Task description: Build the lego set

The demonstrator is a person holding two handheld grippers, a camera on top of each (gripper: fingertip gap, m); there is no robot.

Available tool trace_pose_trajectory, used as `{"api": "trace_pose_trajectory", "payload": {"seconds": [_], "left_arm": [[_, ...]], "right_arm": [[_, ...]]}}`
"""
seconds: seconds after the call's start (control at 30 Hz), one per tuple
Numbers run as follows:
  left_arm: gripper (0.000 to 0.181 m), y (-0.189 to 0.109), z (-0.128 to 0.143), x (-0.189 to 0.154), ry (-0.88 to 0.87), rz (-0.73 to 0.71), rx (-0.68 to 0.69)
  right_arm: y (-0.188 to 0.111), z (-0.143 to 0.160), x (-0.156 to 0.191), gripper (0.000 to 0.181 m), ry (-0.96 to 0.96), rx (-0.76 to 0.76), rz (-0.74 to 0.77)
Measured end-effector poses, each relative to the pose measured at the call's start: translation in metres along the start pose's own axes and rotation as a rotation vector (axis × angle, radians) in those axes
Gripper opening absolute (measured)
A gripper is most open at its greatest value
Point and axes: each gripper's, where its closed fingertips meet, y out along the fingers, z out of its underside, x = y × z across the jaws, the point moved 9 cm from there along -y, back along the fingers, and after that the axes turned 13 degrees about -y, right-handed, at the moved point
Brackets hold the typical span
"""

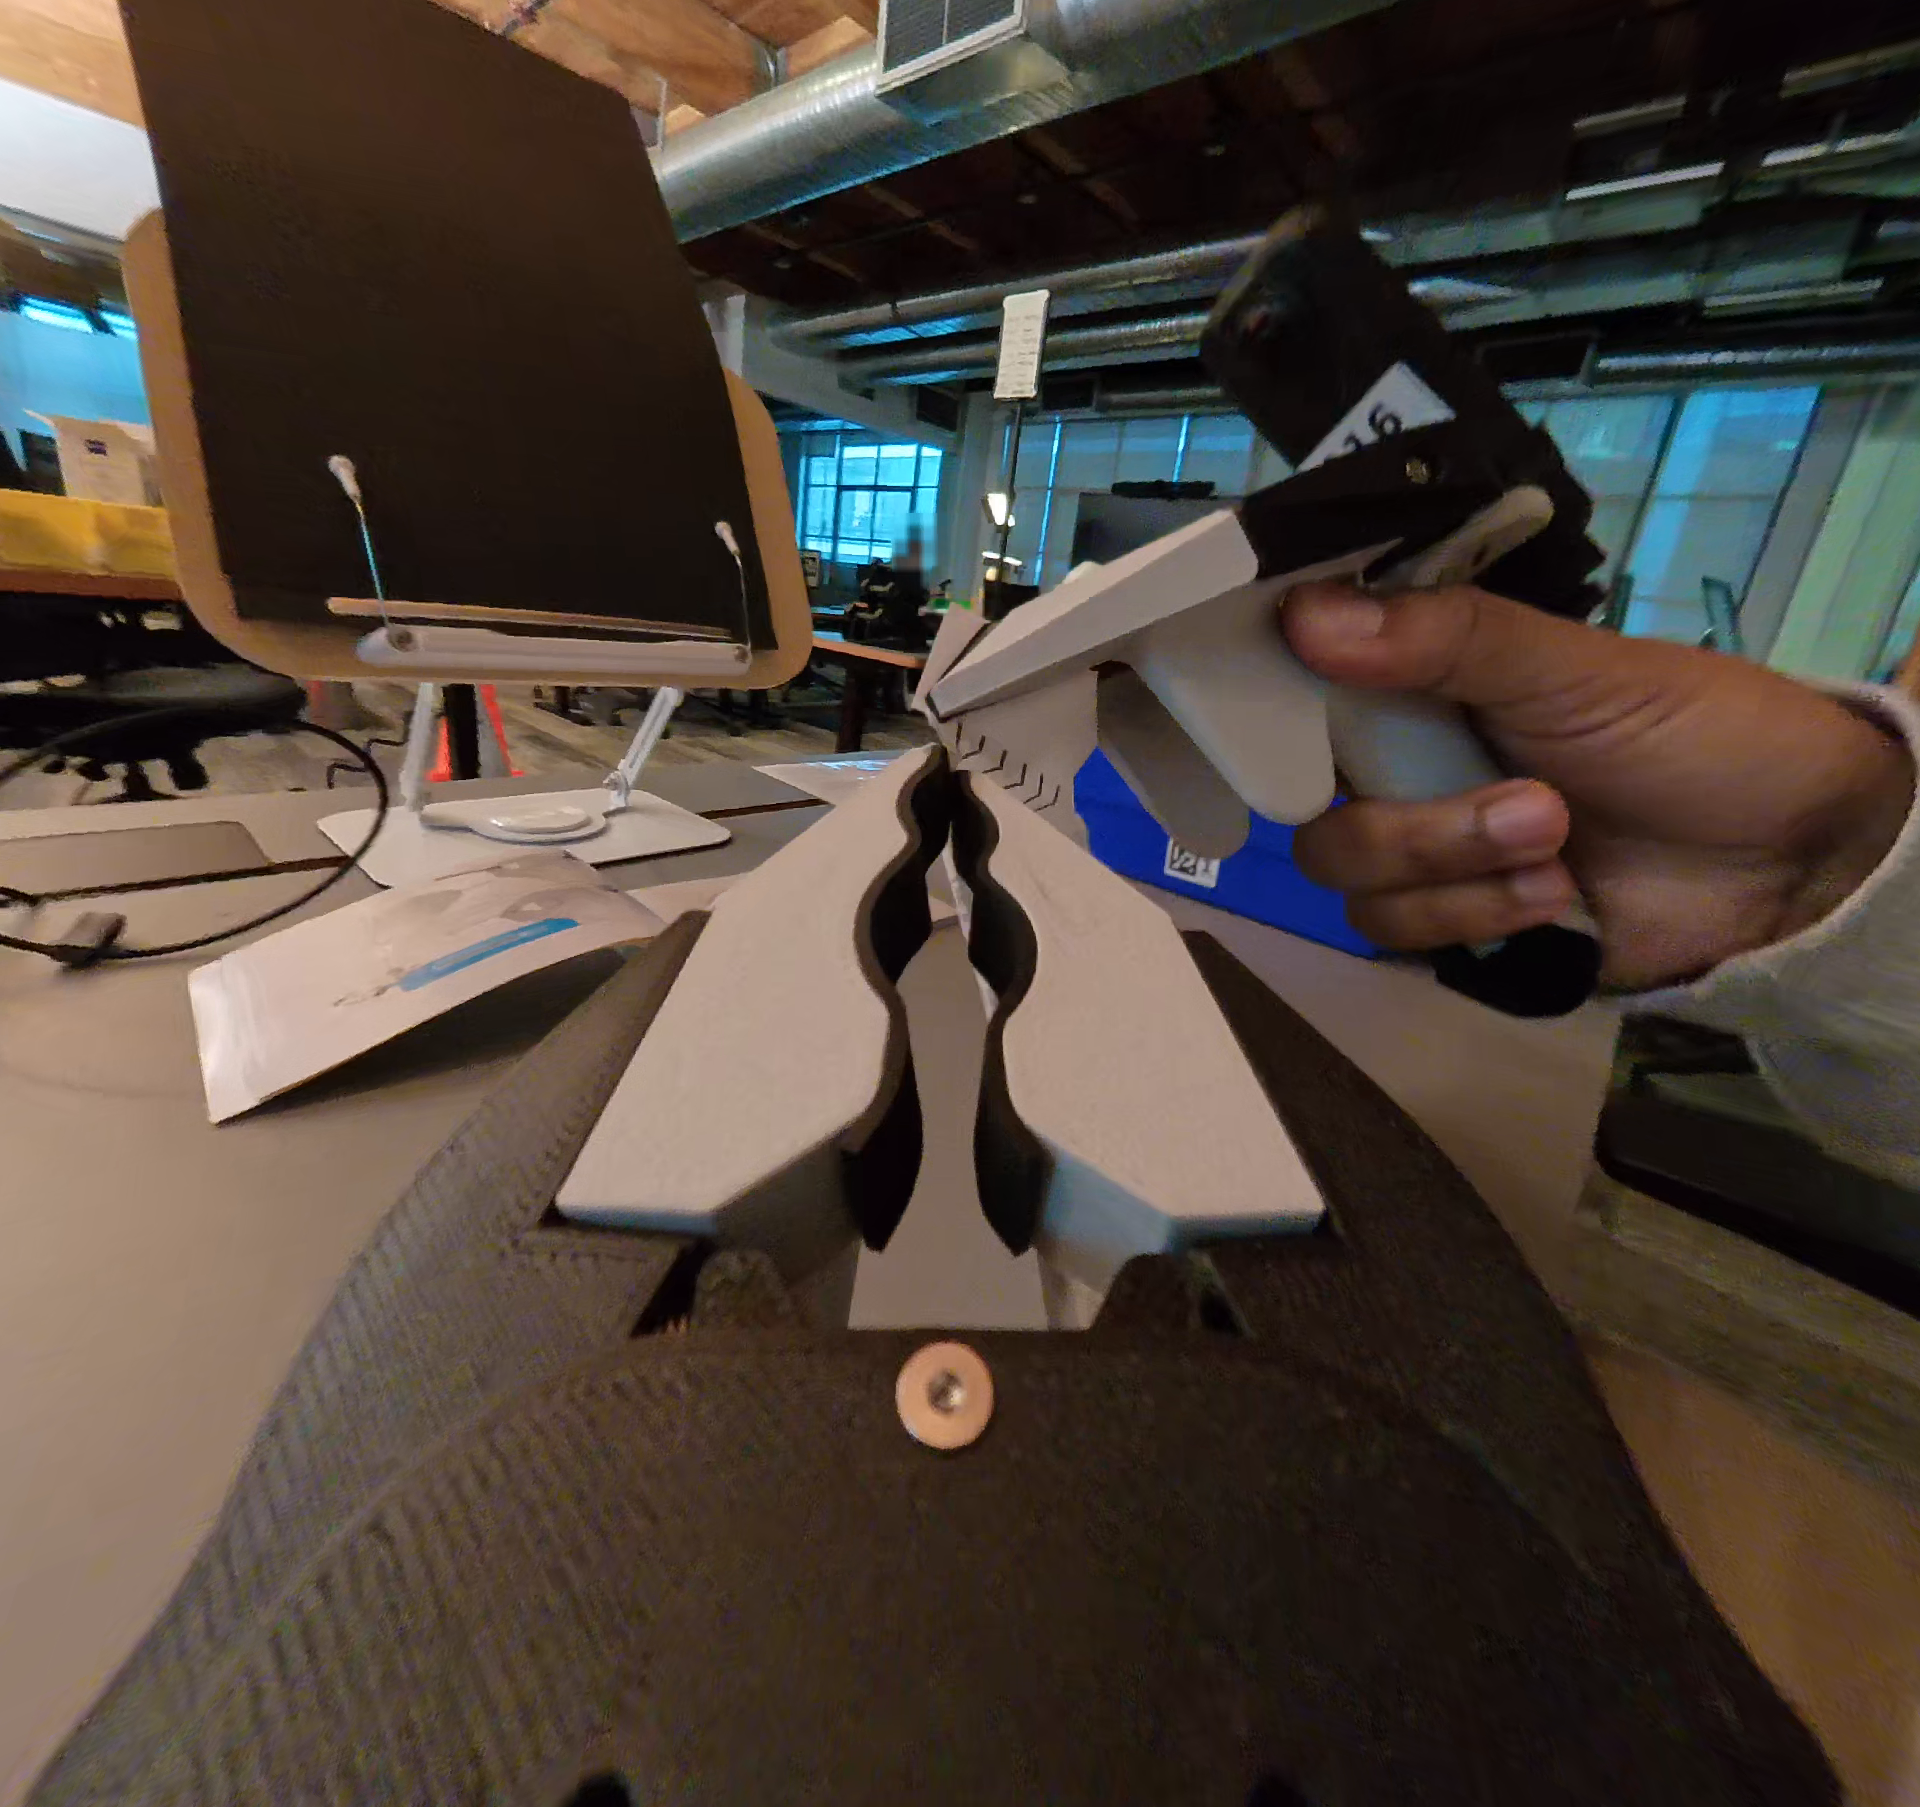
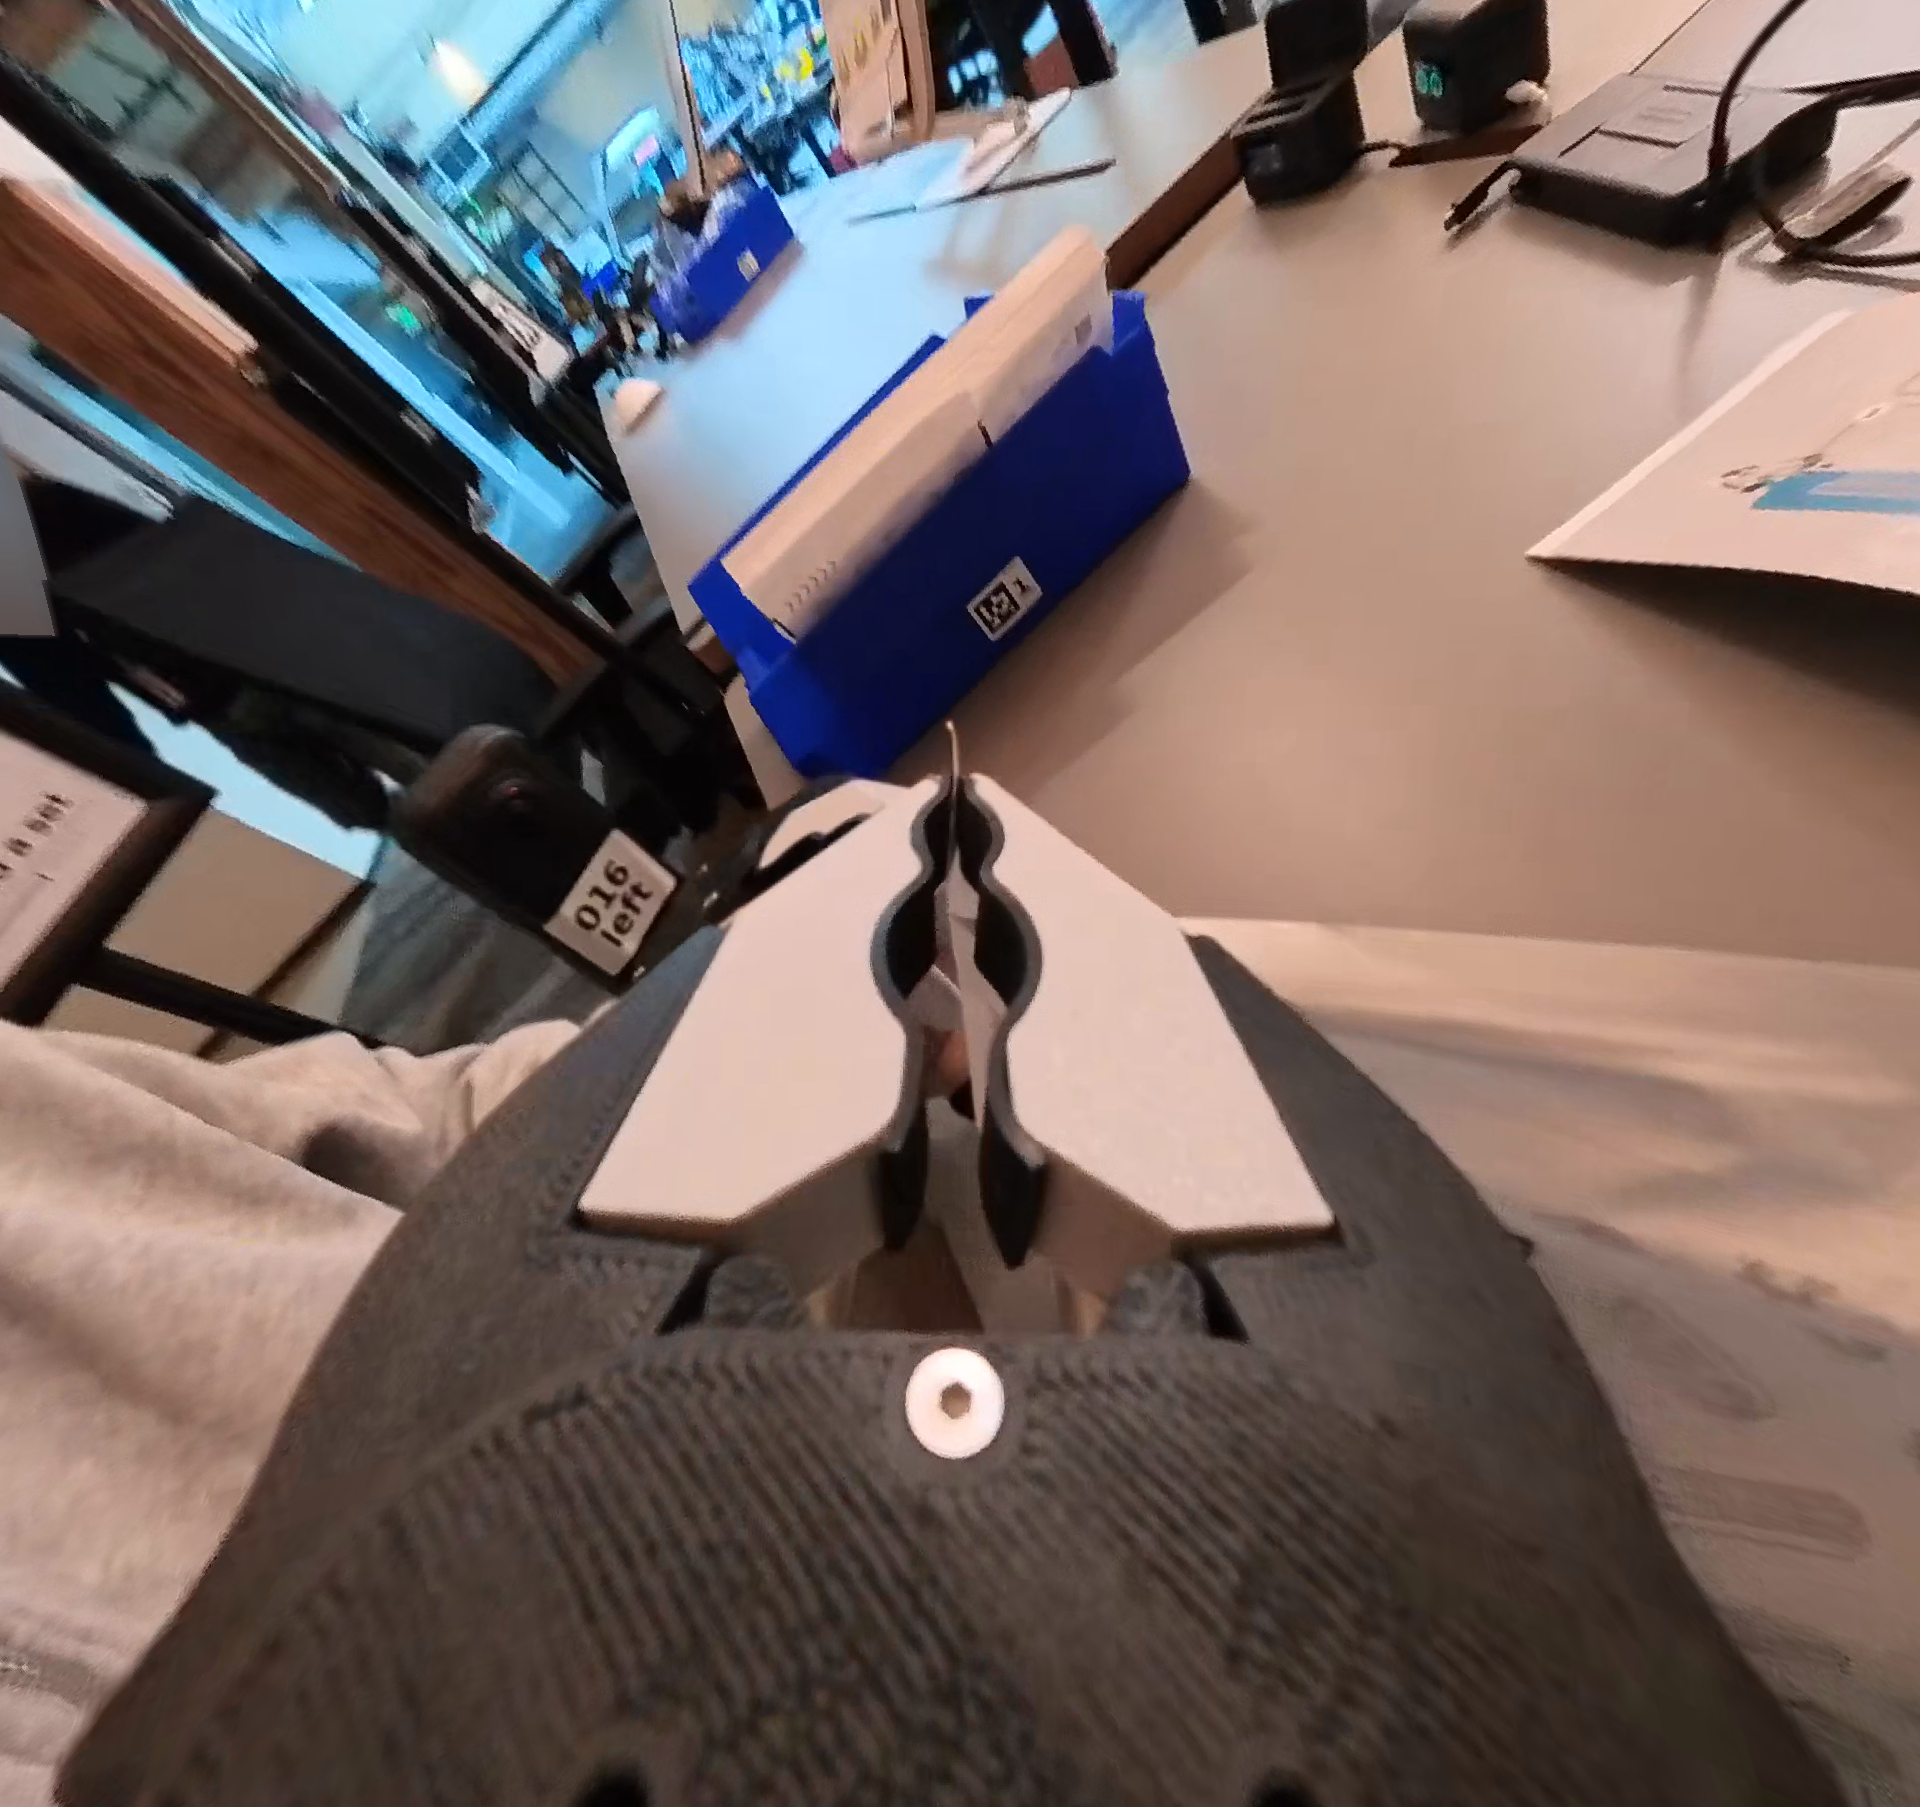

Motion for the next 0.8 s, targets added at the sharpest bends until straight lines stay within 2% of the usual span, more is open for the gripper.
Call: {"api": "trace_pose_trajectory", "payload": {"seconds": [0.13,0.2,0.37,0.43,0.47,0.5,0.6,0.7,0.8], "left_arm": [[0.0,0.0,0.001,0.004,-0.067,0.014,-0.005],[0.0,-0.001,0.002,-0.004,-0.03,0.029,-0.009],[0.0,-0.003,0.002,0.004,-0.073,0.059,0.018],[0.0,-0.002,0.003,0.007,-0.096,0.078,0.014],[0.0,-0.003,0.004,0.009,-0.112,0.08,0.016],[0.0,-0.003,0.004,0.01,-0.127,0.079,0.014],[0.0,-0.004,0.004,0.011,-0.15,0.088,0.014],[0.0,-0.004,0.005,0.01,-0.148,0.101,0.017],[0.0,-0.004,0.006,0.012,-0.152,0.115,0.017]], "right_arm": [[0.001,0.008,-0.009,0.0,0.119,-0.123,-0.033],[-0.009,0.006,-0.023,0.0,0.176,-0.225,-0.011],[-0.017,0.004,-0.013,0.0,-0.025,-0.142,0.085],[-0.02,0.001,-0.013,0.0,-0.05,-0.154,0.085],[-0.021,-0.001,-0.015,0.002,-0.051,-0.155,0.08],[-0.021,-0.001,-0.016,0.016,-0.055,-0.152,0.068],[-0.021,-0.002,-0.015,0.039,-0.088,-0.083,0.023],[-0.02,-0.006,-0.008,0.053,-0.222,0.017,0.056],[-0.018,-0.01,-0.006,0.048,-0.425,0.203,0.124]]}}
